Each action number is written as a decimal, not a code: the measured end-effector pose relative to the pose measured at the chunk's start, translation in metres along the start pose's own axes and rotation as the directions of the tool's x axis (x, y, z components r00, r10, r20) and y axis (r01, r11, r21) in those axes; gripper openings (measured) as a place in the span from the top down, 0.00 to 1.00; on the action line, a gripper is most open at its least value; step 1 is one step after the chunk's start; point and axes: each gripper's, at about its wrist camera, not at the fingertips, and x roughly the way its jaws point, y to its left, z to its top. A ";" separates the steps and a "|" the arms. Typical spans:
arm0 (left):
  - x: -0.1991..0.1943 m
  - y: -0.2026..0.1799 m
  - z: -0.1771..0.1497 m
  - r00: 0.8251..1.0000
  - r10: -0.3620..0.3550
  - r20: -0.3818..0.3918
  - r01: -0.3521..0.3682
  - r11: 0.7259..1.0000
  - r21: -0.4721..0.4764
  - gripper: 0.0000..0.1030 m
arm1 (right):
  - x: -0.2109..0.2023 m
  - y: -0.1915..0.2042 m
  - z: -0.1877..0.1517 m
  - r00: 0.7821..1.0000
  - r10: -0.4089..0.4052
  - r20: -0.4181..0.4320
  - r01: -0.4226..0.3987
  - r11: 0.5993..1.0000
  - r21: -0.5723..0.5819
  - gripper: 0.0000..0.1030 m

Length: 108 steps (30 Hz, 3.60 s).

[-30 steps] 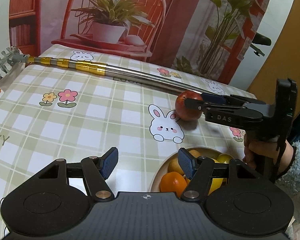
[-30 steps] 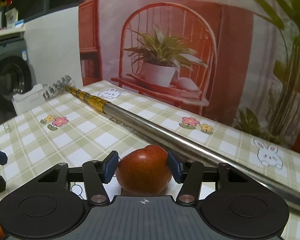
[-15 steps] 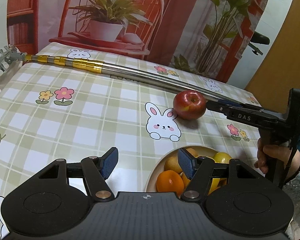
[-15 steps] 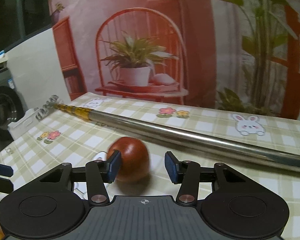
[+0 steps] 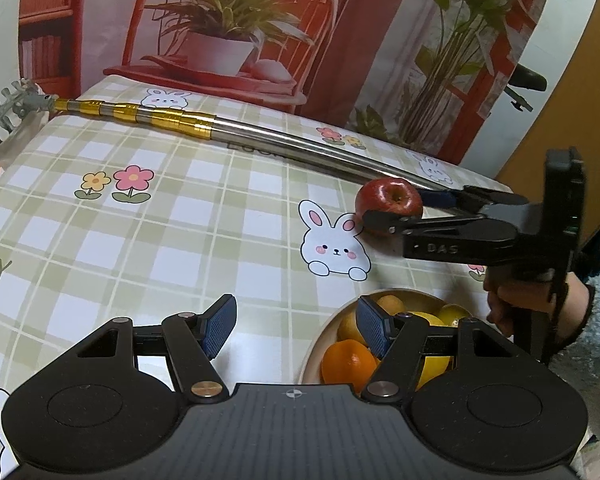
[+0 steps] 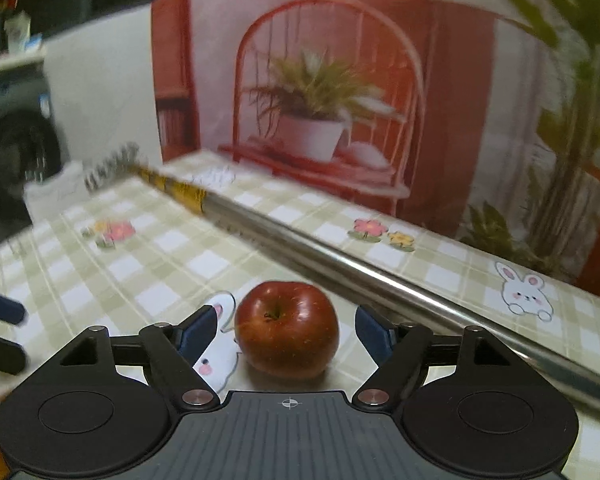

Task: Organize fruits
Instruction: 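Close the right tool around the second red apple, then lift the second apple and carry it over the plate with the right tool, then lower the apple onto the fruit pile and open the right tool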

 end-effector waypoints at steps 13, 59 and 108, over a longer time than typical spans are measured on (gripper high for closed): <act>0.001 0.002 -0.001 1.000 0.007 -0.012 -0.007 1.000 -0.010 0.34 | 0.021 -0.002 -0.008 0.999 0.005 -0.049 -0.003 0.999 0.049 0.42; -0.049 -0.026 -0.021 0.999 0.001 0.039 -0.003 1.000 0.028 0.30 | -0.143 0.059 -0.073 0.995 0.102 0.019 -0.103 0.946 0.307 0.42; -0.081 -0.052 -0.025 0.996 0.009 0.090 -0.018 0.995 0.099 0.17 | -0.171 0.058 -0.085 0.998 0.029 0.059 -0.048 0.933 0.357 0.22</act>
